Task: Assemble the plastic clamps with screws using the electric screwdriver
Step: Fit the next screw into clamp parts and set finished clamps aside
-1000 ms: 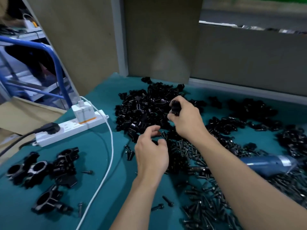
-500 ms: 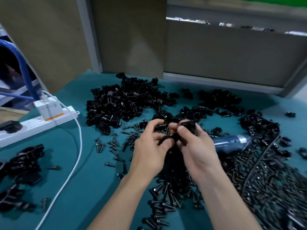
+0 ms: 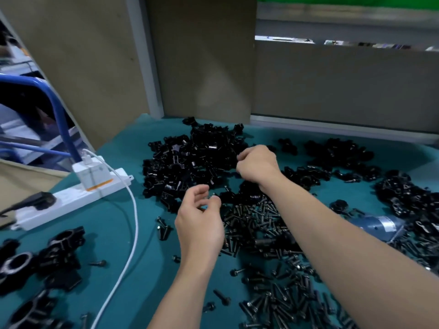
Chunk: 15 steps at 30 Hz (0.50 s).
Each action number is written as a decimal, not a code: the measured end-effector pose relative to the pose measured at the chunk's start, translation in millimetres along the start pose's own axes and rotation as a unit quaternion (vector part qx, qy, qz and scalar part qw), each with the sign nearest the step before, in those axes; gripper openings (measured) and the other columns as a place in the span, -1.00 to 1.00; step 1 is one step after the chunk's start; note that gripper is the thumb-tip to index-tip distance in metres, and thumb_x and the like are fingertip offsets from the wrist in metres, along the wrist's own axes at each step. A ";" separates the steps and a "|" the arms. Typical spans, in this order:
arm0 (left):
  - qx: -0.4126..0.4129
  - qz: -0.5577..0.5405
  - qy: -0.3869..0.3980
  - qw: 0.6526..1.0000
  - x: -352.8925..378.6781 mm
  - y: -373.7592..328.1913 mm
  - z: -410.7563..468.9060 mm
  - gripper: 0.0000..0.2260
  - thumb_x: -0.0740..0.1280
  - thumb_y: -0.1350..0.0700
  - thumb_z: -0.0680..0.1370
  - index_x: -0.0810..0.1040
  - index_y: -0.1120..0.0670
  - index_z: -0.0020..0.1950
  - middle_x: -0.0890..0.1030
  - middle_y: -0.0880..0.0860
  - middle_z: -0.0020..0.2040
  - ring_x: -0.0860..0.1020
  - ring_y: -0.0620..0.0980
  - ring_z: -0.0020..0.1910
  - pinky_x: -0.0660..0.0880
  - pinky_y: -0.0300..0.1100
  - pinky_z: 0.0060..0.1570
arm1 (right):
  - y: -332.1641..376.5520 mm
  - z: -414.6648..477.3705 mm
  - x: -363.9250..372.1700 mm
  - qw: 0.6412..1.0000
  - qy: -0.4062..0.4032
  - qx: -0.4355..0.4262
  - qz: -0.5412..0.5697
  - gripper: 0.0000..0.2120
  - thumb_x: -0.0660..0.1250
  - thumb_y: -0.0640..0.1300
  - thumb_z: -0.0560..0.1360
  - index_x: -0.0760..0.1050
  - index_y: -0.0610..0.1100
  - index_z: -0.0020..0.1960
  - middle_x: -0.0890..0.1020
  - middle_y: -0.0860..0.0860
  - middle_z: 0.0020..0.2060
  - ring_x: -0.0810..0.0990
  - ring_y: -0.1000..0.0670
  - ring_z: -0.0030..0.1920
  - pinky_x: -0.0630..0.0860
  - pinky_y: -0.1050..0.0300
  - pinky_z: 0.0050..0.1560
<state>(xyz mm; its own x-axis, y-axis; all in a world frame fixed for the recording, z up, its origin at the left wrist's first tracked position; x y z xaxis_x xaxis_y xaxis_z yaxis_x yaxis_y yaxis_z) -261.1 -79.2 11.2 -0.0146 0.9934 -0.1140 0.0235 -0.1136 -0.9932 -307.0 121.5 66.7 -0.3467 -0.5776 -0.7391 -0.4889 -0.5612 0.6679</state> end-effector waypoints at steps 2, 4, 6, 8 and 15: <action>-0.011 -0.004 0.000 1.000 1.0 2.9 4.1 -0.84 0.41 0.07 0.62 0.56 -0.23 0.05 0.63 -0.24 -0.01 0.50 -0.50 -0.06 0.38 -0.37 -0.15 | 9.5 1.3 11.8 0.988 0.020 -0.048 -0.148 -0.83 0.37 -0.19 0.52 0.65 -0.05 0.08 0.66 -0.05 -0.04 0.62 -0.09 -0.09 0.62 0.06 -0.04; -0.020 -0.006 -0.003 1.000 1.8 5.3 6.8 -0.81 0.41 0.10 0.61 0.56 -0.23 0.04 0.64 -0.24 -0.01 0.51 -0.49 -0.06 0.38 -0.39 -0.17 | 12.5 -0.7 23.8 0.970 0.066 -0.068 -0.222 -0.83 0.36 -0.16 0.52 0.57 -0.05 0.10 0.64 -0.05 -0.01 0.61 -0.11 -0.06 0.56 0.06 -0.10; -0.026 -0.009 -0.006 1.000 1.7 7.1 9.4 -0.77 0.41 0.14 0.59 0.57 -0.23 0.05 0.64 -0.24 0.00 0.53 -0.46 -0.07 0.38 -0.41 -0.19 | 12.4 -1.5 31.8 0.956 0.085 -0.096 -0.265 -0.76 0.36 -0.18 0.50 0.48 -0.06 0.16 0.62 -0.06 0.02 0.58 -0.14 -0.04 0.48 0.05 -0.16; -0.032 -0.015 -0.009 0.999 1.8 8.5 12.2 -0.74 0.41 0.18 0.58 0.57 -0.22 0.05 0.65 -0.23 0.00 0.54 -0.44 -0.08 0.38 -0.42 -0.20 | 14.6 -2.9 38.2 0.947 0.085 -0.131 -0.281 -0.70 0.36 -0.22 0.51 0.39 -0.04 0.19 0.60 -0.07 -0.02 0.55 -0.14 -0.06 0.43 0.03 -0.21; -0.045 -0.045 -0.019 0.998 -1.1 9.4 14.5 -0.72 0.39 0.23 0.55 0.60 -0.20 0.01 0.68 -0.22 -0.05 0.59 -0.39 -0.11 0.41 -0.44 -0.22 | 14.5 -13.0 45.3 0.944 0.116 -0.161 -0.264 -0.85 0.40 -0.11 0.55 0.44 0.06 -0.02 0.58 0.06 -0.11 0.56 -0.09 -0.04 0.46 0.06 -0.10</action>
<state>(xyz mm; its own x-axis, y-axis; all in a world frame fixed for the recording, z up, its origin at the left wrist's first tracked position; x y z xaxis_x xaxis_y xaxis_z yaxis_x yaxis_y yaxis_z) -275.4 -81.6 1.6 -0.0592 0.9979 -0.0262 0.1100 -0.0195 -0.9937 -319.4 79.6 44.1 0.0811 -0.2597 -0.9623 -0.2624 -0.9370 0.2308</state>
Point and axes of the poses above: each hand's wrist, its own z-axis towards the middle knuckle, its own x-axis out of the palm, y = z × x, the point moved 7 cm from there along z, towards the middle knuckle
